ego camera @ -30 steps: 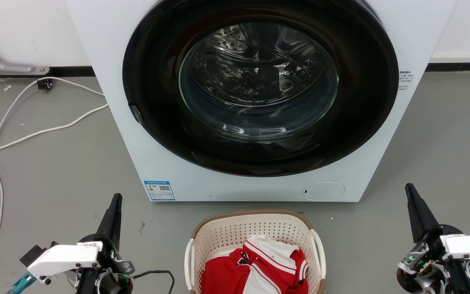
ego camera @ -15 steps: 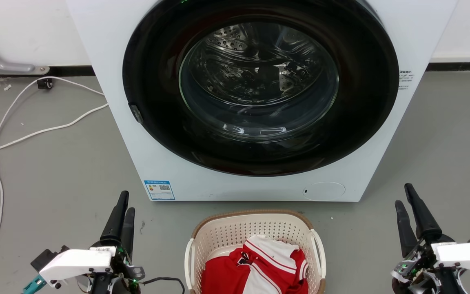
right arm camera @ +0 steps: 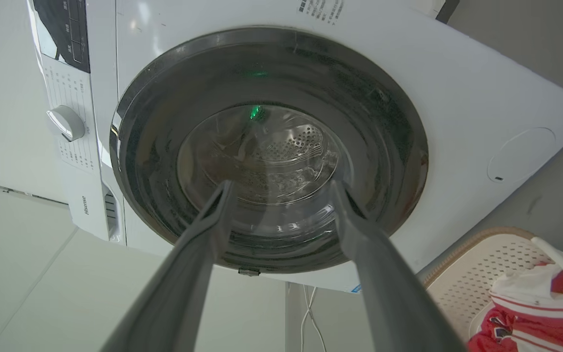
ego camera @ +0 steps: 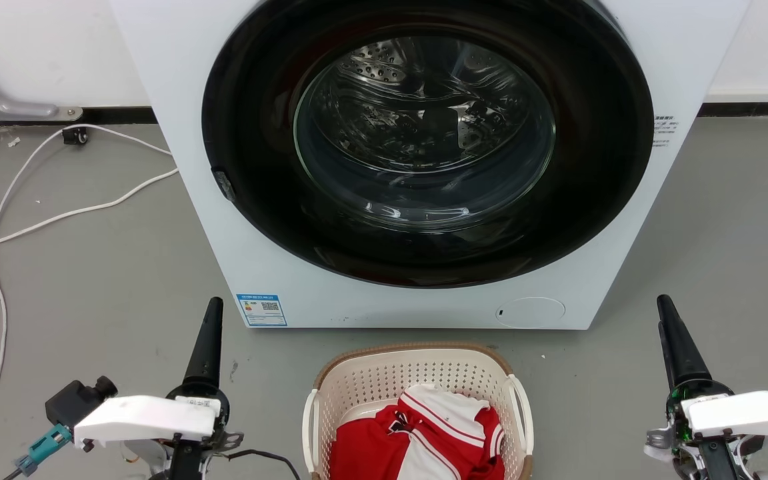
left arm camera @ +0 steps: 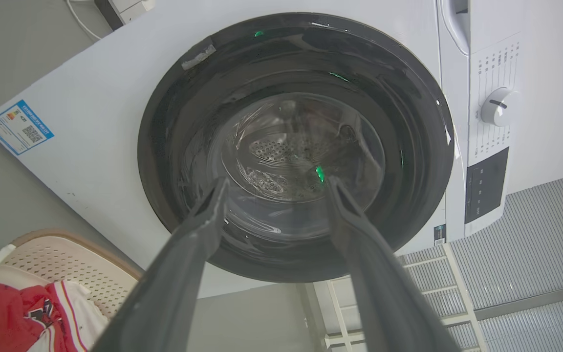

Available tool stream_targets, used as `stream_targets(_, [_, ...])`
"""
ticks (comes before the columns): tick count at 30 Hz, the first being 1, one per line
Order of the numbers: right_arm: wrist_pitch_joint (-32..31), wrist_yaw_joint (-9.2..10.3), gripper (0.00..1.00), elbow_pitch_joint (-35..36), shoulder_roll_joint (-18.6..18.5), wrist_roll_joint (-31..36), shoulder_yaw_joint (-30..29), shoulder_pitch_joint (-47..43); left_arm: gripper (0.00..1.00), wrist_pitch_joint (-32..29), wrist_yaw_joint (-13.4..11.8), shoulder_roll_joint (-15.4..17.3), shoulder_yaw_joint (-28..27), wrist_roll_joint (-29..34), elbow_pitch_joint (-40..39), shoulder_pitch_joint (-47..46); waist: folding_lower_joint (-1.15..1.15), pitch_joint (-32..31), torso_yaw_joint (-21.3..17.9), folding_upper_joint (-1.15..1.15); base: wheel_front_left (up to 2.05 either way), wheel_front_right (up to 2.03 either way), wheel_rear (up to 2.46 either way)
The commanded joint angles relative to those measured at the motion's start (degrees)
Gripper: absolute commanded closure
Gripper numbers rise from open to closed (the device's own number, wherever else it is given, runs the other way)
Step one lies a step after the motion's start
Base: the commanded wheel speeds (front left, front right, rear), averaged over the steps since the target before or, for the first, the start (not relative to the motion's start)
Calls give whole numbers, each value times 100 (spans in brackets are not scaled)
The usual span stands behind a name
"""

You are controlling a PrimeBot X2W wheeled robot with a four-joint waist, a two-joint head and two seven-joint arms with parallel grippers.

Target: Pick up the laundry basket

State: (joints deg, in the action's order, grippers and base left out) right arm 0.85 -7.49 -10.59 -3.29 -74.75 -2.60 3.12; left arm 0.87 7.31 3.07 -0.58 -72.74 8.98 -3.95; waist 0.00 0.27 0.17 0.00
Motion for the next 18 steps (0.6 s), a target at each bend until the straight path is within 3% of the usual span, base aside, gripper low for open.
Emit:
stream_targets(1, [59, 0, 0, 153, -1, 264, 12, 14, 0, 66, 9, 22, 19, 230, -148, -57, 0, -2, 3, 0, 0, 0, 0])
stream_targets(18, [400, 0, 0, 421, 11, 2563, 24, -153, 0, 406, -204, 12, 330, 2065, -320, 40, 0, -16, 10, 0, 0, 0, 0])
